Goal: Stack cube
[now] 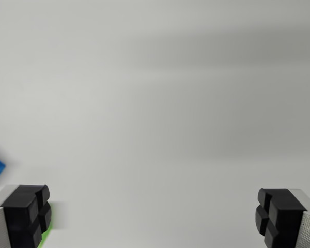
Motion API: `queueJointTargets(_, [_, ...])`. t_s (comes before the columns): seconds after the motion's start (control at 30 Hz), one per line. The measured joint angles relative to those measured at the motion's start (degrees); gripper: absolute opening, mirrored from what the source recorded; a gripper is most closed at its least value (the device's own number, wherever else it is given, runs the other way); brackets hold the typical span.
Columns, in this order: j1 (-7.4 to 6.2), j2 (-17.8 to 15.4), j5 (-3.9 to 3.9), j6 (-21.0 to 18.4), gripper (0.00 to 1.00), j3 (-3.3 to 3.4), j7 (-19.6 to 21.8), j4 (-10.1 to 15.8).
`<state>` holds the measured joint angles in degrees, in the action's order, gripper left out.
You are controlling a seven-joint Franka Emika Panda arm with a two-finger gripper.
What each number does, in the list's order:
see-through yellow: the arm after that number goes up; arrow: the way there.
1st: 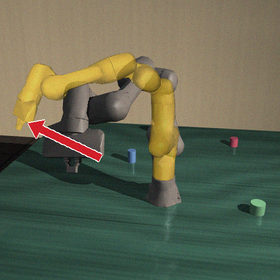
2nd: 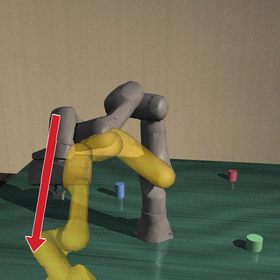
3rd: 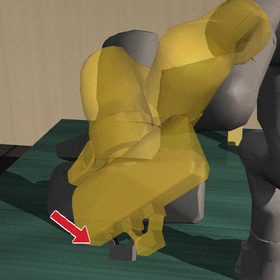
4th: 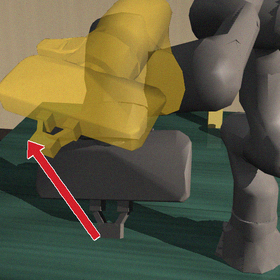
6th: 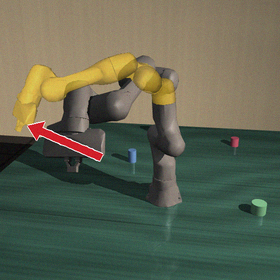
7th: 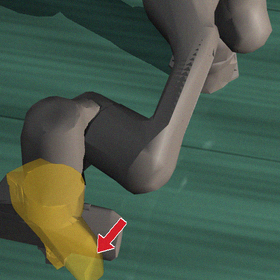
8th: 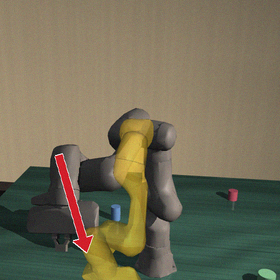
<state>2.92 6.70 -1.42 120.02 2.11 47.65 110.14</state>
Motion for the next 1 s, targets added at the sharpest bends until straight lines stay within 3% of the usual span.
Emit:
queueJointTargets(0.6, [-0.01, 0.0, 0.00, 0.1, 1.00, -0.02, 0.0, 0.2])
queueJointTargets(1.0, [-0.52, -0.9, 0.00, 1.1, 1.00, -0.23, 0.7, 2.3])
